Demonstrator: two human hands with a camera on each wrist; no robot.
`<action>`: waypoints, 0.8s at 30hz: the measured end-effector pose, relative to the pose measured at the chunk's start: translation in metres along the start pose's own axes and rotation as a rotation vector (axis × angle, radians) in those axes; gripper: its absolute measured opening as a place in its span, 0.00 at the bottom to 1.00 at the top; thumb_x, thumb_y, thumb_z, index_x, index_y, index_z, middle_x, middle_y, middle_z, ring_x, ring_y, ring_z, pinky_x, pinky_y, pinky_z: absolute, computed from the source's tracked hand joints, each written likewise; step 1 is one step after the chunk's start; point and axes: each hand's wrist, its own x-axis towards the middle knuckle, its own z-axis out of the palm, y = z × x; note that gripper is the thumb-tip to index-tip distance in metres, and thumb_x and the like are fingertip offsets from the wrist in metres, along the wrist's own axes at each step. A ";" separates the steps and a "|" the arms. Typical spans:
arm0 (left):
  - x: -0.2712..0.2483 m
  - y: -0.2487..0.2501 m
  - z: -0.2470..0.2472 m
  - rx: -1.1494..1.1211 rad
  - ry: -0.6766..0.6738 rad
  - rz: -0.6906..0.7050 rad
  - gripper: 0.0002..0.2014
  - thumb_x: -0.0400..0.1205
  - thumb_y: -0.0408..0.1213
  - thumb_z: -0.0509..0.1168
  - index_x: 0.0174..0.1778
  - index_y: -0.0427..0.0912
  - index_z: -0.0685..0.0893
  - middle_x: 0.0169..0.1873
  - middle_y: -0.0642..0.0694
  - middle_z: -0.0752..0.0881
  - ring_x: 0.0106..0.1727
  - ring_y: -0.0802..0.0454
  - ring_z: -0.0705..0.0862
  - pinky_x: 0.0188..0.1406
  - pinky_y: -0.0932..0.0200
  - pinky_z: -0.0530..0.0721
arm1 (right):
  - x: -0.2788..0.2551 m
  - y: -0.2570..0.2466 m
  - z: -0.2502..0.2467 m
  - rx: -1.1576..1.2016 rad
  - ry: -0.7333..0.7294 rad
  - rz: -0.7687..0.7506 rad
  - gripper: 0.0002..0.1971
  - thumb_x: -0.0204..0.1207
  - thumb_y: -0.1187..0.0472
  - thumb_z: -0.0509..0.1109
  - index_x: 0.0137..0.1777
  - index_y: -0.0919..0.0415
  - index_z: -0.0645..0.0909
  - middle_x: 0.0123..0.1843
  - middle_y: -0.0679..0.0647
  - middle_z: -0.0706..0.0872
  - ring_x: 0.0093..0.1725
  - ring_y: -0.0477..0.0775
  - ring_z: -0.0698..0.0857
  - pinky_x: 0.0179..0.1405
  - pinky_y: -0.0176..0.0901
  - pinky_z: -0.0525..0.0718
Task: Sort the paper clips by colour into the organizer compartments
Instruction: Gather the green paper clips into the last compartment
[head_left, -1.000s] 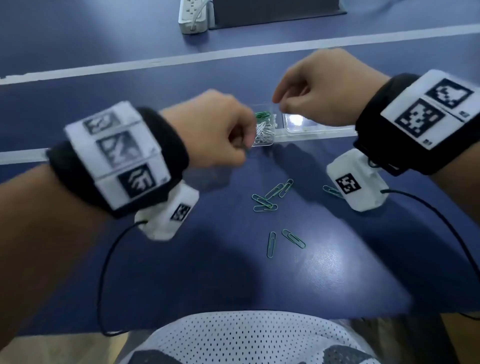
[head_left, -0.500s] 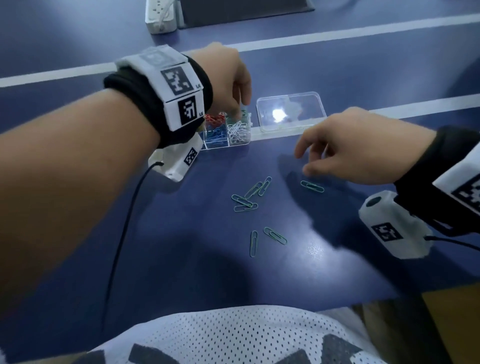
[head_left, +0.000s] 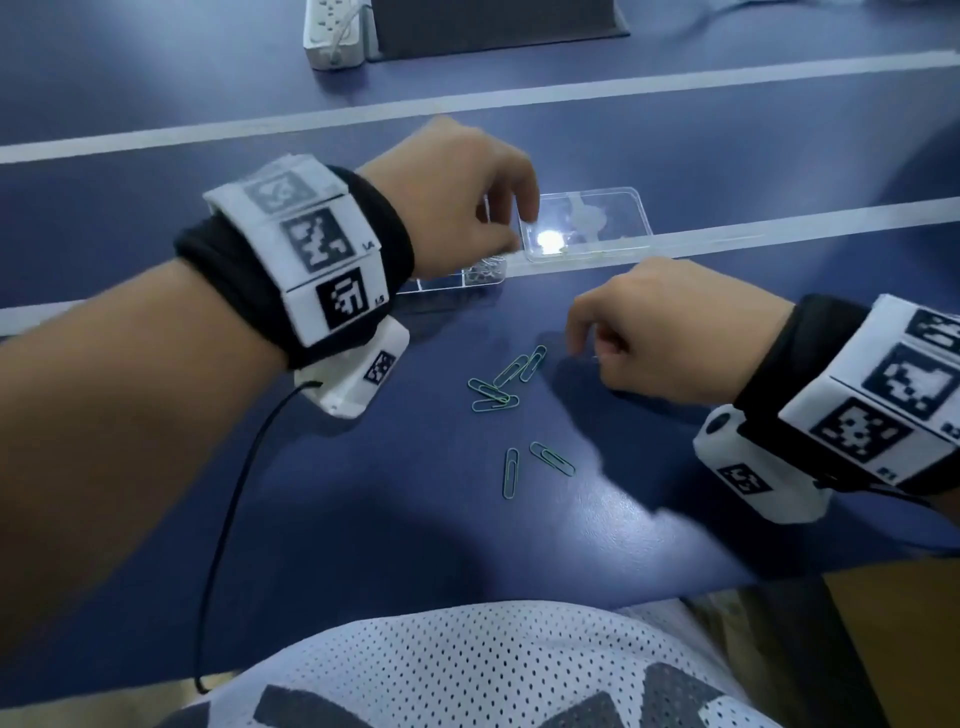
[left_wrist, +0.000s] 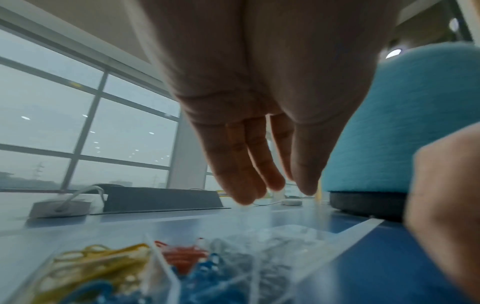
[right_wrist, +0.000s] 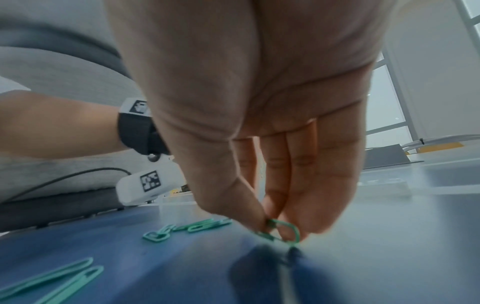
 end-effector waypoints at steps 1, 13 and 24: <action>-0.008 0.006 0.001 0.014 -0.046 0.022 0.07 0.74 0.39 0.68 0.46 0.47 0.88 0.35 0.53 0.85 0.38 0.53 0.82 0.42 0.67 0.70 | 0.002 -0.004 -0.001 0.006 0.016 -0.030 0.15 0.70 0.65 0.62 0.51 0.49 0.85 0.34 0.46 0.82 0.34 0.50 0.74 0.43 0.41 0.75; -0.050 0.013 0.035 0.199 -0.342 -0.057 0.19 0.67 0.55 0.75 0.48 0.48 0.89 0.33 0.53 0.77 0.40 0.53 0.72 0.40 0.61 0.70 | 0.027 -0.028 0.000 -0.013 -0.011 -0.194 0.10 0.66 0.61 0.77 0.47 0.53 0.86 0.42 0.48 0.89 0.40 0.51 0.83 0.41 0.41 0.78; -0.062 0.023 0.033 0.165 -0.351 0.022 0.07 0.73 0.40 0.65 0.29 0.49 0.79 0.24 0.55 0.72 0.36 0.49 0.76 0.48 0.54 0.85 | 0.003 -0.026 0.005 -0.028 -0.025 -0.106 0.12 0.69 0.61 0.65 0.50 0.46 0.82 0.32 0.43 0.76 0.38 0.51 0.70 0.39 0.39 0.70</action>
